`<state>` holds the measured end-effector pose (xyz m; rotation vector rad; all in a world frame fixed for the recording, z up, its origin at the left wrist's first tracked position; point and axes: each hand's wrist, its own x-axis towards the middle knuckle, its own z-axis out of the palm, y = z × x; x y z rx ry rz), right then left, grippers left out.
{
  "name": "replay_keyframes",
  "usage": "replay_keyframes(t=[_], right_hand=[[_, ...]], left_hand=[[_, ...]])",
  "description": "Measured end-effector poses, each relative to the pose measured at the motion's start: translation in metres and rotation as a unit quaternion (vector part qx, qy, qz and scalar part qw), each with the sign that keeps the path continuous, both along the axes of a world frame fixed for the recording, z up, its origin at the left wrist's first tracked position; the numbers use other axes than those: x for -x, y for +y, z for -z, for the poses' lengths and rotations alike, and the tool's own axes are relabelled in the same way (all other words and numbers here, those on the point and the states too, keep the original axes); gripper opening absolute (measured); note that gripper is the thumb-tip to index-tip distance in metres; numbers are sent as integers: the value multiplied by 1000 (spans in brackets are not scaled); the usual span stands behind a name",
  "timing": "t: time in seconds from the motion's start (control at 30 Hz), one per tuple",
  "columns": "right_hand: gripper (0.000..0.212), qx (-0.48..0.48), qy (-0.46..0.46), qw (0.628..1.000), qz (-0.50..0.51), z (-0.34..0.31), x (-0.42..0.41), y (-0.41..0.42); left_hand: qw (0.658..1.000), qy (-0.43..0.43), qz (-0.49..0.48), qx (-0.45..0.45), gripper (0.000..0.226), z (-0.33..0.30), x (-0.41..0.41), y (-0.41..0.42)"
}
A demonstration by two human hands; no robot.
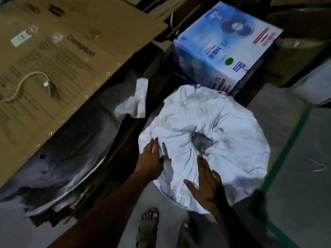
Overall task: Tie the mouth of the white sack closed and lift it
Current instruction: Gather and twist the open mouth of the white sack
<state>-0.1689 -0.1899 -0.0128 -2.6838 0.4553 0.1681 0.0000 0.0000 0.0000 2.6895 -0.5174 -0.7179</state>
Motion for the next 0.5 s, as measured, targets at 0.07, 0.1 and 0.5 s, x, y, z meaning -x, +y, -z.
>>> replay_keyframes(t=[0.07, 0.1, 0.5], right_hand=[[101, -9, 18, 1000, 10, 16, -3, 10], [101, -1, 17, 1000, 9, 24, -2, 15], [86, 135, -17, 990, 40, 57, -14, 54]], left_hand=[[998, 24, -60, 24, 90, 24, -7, 1], [994, 35, -94, 47, 91, 35, -11, 0], [862, 156, -401, 267, 93, 70, -71, -1]])
